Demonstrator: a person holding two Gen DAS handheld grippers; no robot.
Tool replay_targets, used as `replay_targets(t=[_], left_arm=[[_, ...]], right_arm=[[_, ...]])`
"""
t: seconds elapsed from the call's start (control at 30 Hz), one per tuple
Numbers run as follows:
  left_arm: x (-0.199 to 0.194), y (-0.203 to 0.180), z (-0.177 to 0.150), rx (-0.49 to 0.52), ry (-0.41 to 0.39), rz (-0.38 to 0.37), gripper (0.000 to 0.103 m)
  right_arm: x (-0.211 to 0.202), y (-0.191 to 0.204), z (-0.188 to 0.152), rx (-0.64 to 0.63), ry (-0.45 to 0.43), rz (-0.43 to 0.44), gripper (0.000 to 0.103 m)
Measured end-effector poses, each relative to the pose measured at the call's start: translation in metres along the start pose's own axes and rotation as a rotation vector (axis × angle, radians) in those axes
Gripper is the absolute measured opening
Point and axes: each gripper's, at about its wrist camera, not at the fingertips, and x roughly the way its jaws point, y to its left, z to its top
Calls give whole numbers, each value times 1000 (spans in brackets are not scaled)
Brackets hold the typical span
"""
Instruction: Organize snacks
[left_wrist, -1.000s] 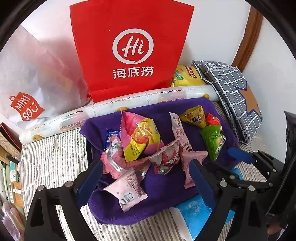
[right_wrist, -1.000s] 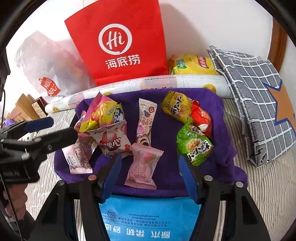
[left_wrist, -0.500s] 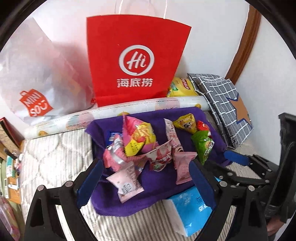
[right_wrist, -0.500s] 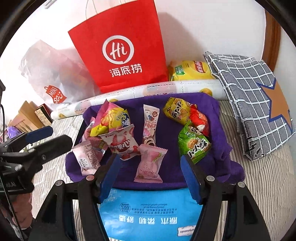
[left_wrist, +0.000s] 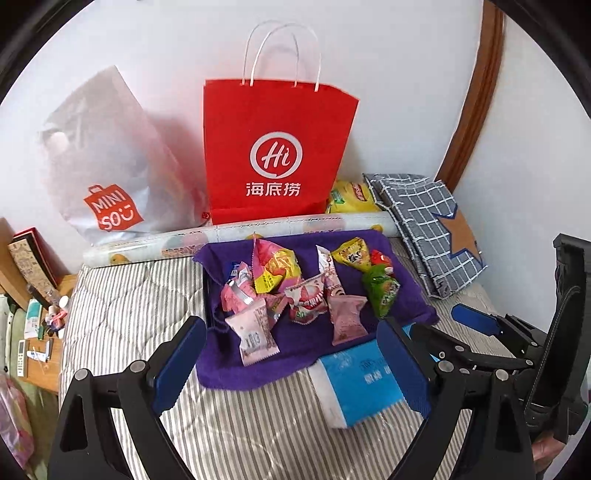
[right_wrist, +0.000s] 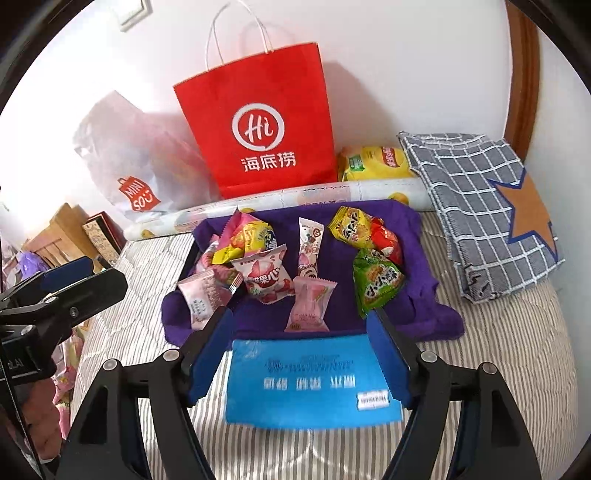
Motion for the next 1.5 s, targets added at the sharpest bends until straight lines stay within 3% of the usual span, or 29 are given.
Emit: replay_targets(t=[0.43, 0.87, 1.03, 1.23, 1.5], left_arm=[[-66, -26, -46, 6, -70, 23, 94], [-110, -40, -97, -14, -124, 65, 94], [-125, -47, -115, -9, -143, 70, 94], [-139, -54, -126, -6, -166, 88, 94], [-147, -57, -135, -5, -174, 88, 94]], right_arm=[[-73, 5, -47, -44, -84, -36, 83], [-125, 8, -94, -87, -157, -113, 85], [-146, 12, -115, -106, -219, -173, 96], [-169, 8, -129, -85, -262, -188, 102], [-185, 2, -138, -54, -279, -175, 102]])
